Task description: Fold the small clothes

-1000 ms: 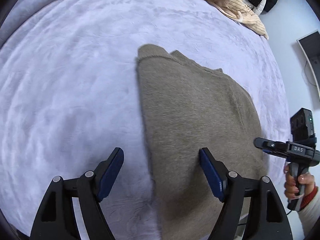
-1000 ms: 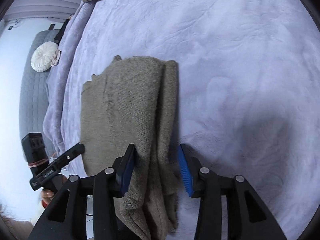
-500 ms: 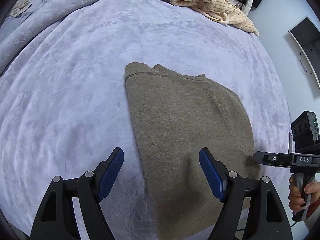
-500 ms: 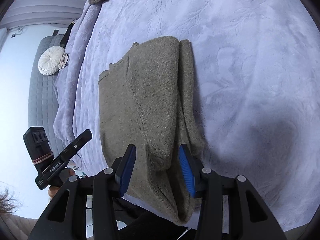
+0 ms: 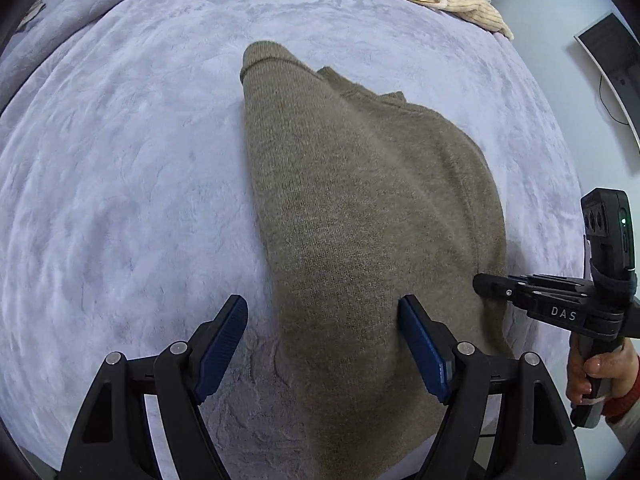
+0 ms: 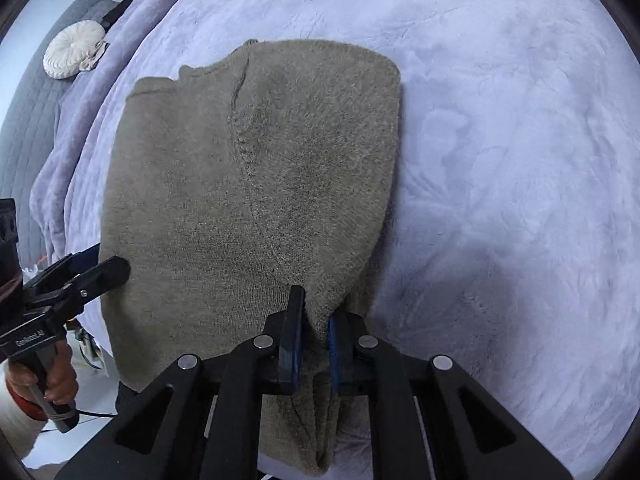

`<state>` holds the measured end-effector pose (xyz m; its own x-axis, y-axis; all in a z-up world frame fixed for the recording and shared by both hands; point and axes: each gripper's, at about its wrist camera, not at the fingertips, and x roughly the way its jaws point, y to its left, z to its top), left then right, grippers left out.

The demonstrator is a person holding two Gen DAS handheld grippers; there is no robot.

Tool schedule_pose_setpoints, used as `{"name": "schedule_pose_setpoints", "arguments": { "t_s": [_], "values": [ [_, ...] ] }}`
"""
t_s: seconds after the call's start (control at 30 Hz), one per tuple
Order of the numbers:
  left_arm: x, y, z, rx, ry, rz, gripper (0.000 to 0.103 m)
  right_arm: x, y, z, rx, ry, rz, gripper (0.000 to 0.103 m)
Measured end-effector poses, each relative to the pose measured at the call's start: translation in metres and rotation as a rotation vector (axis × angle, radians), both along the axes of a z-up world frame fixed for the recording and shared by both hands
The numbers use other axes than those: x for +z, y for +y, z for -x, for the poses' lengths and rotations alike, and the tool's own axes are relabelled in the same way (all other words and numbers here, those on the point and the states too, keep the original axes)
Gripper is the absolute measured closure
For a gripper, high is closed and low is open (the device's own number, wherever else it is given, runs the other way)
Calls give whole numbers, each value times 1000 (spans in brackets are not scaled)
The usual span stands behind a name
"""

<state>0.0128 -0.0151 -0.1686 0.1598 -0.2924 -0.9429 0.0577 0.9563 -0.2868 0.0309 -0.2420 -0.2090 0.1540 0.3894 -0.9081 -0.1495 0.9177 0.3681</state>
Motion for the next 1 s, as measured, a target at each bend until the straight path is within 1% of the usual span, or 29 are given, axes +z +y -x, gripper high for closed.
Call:
{"name": "schedule_pose_setpoints", "arguments": {
  "t_s": [0.1, 0.23, 0.33, 0.43, 0.53, 0.63, 0.67, 0.73, 0.83, 0.9, 0.93, 1.0],
  "values": [
    [-6, 0, 3, 12, 5, -7, 24, 2, 1, 0, 1, -11, 0, 92],
    [-12, 4, 4, 29, 23, 6, 24, 4, 0, 3, -12, -20, -13, 92],
    [-10, 4, 3, 27, 27, -3, 24, 7, -3, 6, -39, -8, -27, 92],
    [-8, 2, 3, 17, 25, -22, 24, 10, -3, 8, -38, -9, -12, 91],
    [-8, 3, 2, 27, 37, -17, 24, 11, -2, 10, -41, -8, 2, 91],
    [-10, 5, 2, 42, 48, -8, 24, 13, -2, 12, -62, -1, 21, 86],
    [-10, 5, 3, 43, 48, -11, 24, 15, -2, 14, -74, 0, 34, 81],
    [-9, 4, 3, 39, 46, -19, 24, 20, -6, 18, -107, 2, 64, 73],
    [-8, 4, 2, 40, 49, -24, 24, 29, -12, 24, -149, 5, 82, 73],
    [-7, 5, 2, 44, 53, -29, 24, 38, -11, 30, -158, -16, 73, 75],
    [-7, 6, 2, 46, 56, -32, 24, 44, -9, 33, -149, -34, 62, 80],
    [-5, 7, 2, 47, 63, -35, 24, 52, -1, 38, -113, -59, 46, 81]
  ]
}}
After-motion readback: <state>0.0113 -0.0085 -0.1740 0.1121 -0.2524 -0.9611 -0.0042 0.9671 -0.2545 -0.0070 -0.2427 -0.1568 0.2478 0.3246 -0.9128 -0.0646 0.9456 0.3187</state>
